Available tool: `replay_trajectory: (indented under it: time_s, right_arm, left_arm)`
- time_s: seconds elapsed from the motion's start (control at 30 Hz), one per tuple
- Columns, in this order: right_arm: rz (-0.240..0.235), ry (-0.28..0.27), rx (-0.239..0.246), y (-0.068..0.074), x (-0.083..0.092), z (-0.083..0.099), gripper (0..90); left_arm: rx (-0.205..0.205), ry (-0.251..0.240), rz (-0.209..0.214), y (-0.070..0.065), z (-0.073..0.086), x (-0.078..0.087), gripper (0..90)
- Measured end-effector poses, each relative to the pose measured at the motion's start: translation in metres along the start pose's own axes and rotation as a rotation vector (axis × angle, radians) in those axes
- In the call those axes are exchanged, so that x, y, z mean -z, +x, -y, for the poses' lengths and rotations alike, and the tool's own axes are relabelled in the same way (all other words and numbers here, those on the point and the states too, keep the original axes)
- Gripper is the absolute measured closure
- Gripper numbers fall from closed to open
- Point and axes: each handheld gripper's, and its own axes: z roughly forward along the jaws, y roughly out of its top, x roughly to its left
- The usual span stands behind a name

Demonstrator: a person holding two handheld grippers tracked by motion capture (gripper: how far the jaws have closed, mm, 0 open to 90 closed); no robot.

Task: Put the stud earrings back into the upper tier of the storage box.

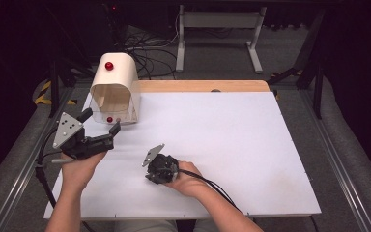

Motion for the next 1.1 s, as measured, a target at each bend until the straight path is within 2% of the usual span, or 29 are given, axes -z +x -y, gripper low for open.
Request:
replay_trajectory:
  time_s: [0.3, 0.5, 0.6, 0.7, 0.93, 1.1]
  right_arm:
    - [0.008, -0.005, 0.004, 0.001, 0.000, 0.000, 83.2]
    - [0.004, -0.029, -0.006, 0.000, 0.000, 0.002, 83.2]
    - [0.022, -0.042, -0.008, 0.001, 0.000, 0.003, 83.2]
    - [0.021, -0.049, -0.013, 0.000, 0.001, 0.003, 83.2]
    - [0.044, -0.118, -0.035, -0.001, 0.009, 0.000, 83.2]
    - [0.059, -0.146, -0.038, -0.001, 0.013, -0.001, 83.2]
  left_arm:
    - [0.001, 0.001, 0.001, 0.000, 0.000, 0.000, 3.6]
    - [0.005, -0.002, -0.001, 0.000, 0.000, 0.000, 3.7]
    - [0.000, 0.000, 0.002, 0.000, 0.000, 0.000, 3.7]
    - [0.000, 0.000, 0.002, 0.000, 0.000, 0.000, 3.7]
    - [0.000, -0.005, -0.002, 0.002, -0.001, 0.002, 3.6]
    - [-0.003, -0.004, 0.000, 0.002, -0.001, 0.002, 3.6]
